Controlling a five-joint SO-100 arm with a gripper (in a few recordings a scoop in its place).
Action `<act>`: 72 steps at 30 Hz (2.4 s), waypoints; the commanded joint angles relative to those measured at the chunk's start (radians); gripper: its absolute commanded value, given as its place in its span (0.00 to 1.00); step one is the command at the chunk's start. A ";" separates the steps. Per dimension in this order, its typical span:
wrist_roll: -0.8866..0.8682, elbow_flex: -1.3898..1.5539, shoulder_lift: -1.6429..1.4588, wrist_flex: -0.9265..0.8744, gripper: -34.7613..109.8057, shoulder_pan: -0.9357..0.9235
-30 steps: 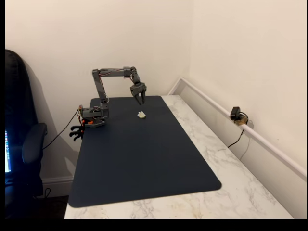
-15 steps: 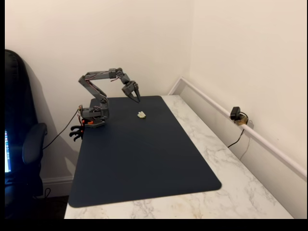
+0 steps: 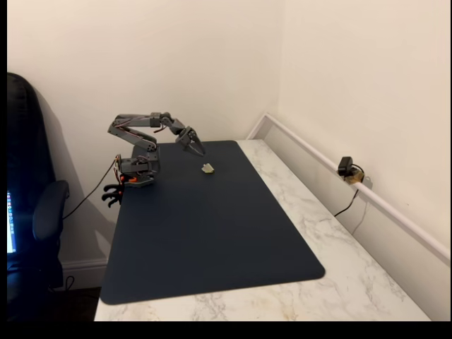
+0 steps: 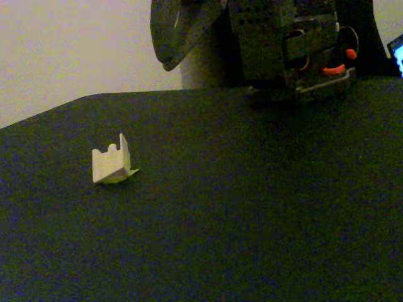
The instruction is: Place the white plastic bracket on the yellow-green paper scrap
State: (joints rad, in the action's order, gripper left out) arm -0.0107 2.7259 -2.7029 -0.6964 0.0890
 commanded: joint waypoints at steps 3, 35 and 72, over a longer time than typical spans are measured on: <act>0.012 0.092 -0.147 0.011 0.24 -0.015; 0.078 0.321 -0.603 -0.314 0.24 -0.040; 0.069 0.319 -0.601 -0.319 0.24 -0.049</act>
State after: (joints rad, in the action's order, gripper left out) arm 0.0537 3.0695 -3.2704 -1.0078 0.0445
